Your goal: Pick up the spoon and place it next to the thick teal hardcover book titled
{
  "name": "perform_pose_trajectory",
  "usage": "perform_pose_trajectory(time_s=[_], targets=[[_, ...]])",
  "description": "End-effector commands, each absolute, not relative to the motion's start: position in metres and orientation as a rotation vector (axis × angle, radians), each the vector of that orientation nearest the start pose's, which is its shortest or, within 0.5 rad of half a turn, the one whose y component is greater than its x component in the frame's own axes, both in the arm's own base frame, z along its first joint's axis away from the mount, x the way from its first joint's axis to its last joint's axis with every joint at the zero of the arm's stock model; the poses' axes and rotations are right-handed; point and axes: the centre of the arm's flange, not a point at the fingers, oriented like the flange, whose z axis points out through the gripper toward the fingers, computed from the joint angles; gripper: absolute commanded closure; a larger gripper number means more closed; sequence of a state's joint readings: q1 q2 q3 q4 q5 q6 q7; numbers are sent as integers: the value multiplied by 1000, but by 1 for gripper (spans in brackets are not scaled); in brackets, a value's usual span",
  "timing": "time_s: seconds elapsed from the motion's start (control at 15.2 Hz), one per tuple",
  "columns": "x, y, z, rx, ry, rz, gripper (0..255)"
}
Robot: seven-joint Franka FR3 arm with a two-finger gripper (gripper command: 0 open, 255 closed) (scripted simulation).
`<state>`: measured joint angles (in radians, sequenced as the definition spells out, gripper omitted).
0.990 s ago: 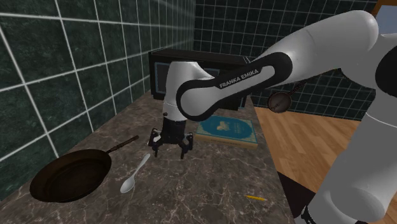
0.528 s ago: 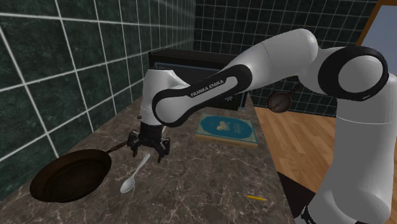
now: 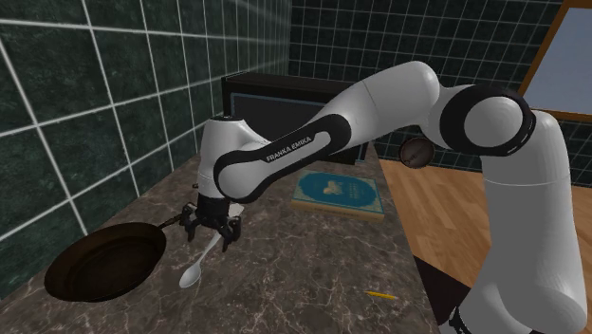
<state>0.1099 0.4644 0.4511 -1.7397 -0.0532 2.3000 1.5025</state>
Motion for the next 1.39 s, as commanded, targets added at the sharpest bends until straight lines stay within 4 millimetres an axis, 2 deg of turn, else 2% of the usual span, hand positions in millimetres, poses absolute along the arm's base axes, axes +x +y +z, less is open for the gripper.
perform_pose_trajectory(time_s=[0.0, 0.53, 0.59, 1.19, 1.32], targets=[[587, 331, 336, -2604, 1364, 83, 0], [587, 332, 333, -2604, 1364, 83, 0], [587, 332, 333, -2604, 1364, 83, 255], [587, 332, 333, -2604, 1364, 83, 255], [587, 332, 343, -2604, 1364, 83, 255]])
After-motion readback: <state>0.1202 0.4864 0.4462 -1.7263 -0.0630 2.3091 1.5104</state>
